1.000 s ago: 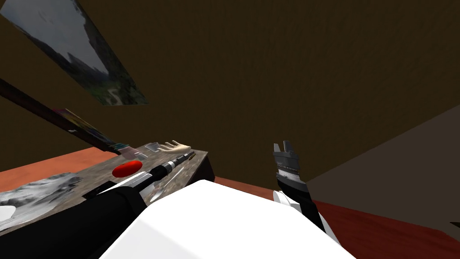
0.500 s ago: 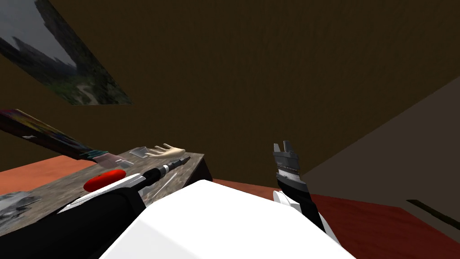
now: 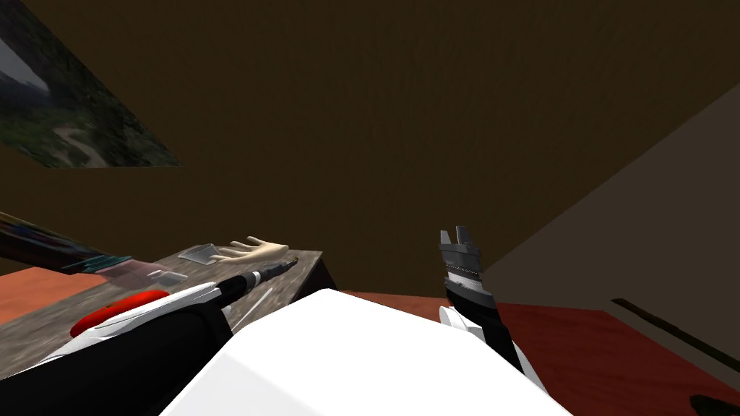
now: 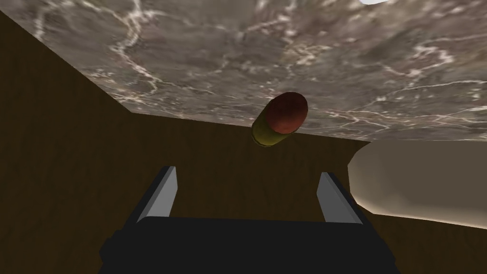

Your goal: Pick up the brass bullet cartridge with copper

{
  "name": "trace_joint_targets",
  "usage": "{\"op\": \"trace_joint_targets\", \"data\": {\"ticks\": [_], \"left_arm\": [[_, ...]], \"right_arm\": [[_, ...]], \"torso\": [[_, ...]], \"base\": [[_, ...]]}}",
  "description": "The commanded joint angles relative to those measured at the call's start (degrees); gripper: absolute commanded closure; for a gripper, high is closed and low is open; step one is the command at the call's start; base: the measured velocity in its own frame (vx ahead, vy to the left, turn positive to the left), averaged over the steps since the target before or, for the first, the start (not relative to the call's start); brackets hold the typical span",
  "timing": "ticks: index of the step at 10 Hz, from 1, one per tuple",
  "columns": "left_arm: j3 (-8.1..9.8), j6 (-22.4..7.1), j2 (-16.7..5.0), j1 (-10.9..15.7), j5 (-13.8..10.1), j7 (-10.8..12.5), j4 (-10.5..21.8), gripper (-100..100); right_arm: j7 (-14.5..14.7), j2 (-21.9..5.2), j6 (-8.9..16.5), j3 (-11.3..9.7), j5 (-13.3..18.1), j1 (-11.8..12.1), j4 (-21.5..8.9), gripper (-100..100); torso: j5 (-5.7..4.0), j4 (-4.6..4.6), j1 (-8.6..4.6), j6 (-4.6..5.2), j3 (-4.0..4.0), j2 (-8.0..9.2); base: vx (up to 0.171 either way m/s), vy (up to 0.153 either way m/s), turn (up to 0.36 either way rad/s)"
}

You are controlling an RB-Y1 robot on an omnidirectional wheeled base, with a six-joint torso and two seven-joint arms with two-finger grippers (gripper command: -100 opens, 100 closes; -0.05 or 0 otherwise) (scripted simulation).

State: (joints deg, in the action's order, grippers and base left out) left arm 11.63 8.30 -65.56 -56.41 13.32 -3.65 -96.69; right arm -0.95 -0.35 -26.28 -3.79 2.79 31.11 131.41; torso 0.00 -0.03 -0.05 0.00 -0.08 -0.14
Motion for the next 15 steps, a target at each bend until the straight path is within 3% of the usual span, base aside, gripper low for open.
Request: {"op": "trace_joint_targets", "data": {"ticks": [1, 2, 5, 6, 7, 8, 9, 15], "left_arm": [[-1.13, -0.58, -1.55, -1.61, 0.52, -0.38, 1.11, -100], [-1.13, -0.58, -1.55, -1.61, 0.52, -0.38, 1.11, -100], [-3.95, -1.17, -5.10, -4.35, 1.33, -0.68, 4.16, -100], [-3.32, -0.99, -4.93, -3.71, 0.96, -0.37, 3.62, -100], [-3.46, -1.11, -5.10, -3.75, 0.97, -0.33, 3.73, 0], [-4.21, -0.48, -4.80, -2.63, -0.16, 0.31, 6.58, -100], [-4.21, -0.48, -4.80, -2.63, -0.16, 0.31, 7.05, -100], [-6.52, 1.37, -3.95, 0.70, -3.56, 2.23, 17.04, -100]], "right_arm": [[0.00, 0.00, 0.00, 0.00, 0.00, 0.00, 0.00, 0], [0.00, 0.00, 0.00, 0.00, 0.00, 0.00, 0.00, 0], [0.00, 0.00, 0.00, 0.00, 0.00, 0.00, 0.00, 0], [0.00, 0.00, 0.00, 0.00, 0.00, 0.00, 0.00, 0], [0.00, 0.00, 0.00, 0.00, 0.00, 0.00, 0.00, 0], [0.00, 0.00, 0.00, 0.00, 0.00, 0.00, 0.00, 0], [0.00, 0.00, 0.00, -0.01, 0.00, -0.03, 0.00, 0], [0.00, 0.00, 0.00, 0.00, 0.00, -0.02, 0.00, 0]], "torso": [[0.00, 0.00, 0.00, 0.00, 0.00, 0.00], [0.00, 0.00, 0.01, 0.00, -0.01, -0.01], [-0.01, 0.00, 0.00, 0.00, 0.01, 0.02], [0.00, 0.00, 0.01, 0.00, -0.01, -0.02], [0.00, 0.01, 0.01, -0.03, 0.02, 0.04], [0.00, 0.03, 0.01, -0.03, 0.06, 0.10], [-0.01, 0.07, -0.04, 0.06, 0.19, 0.36], [-0.01, 0.15, -0.08, -0.01, 0.36, 0.63]], "base": [[0.036, -0.006, -0.111], [0.027, -0.001, -0.038], [0.032, -0.005, -0.127], [0.020, 0.002, -0.020], [0.000, 0.000, 0.000], [-0.090, -0.020, -0.358], [-0.105, -0.006, -0.207], [-0.122, -0.025, -0.244]]}}
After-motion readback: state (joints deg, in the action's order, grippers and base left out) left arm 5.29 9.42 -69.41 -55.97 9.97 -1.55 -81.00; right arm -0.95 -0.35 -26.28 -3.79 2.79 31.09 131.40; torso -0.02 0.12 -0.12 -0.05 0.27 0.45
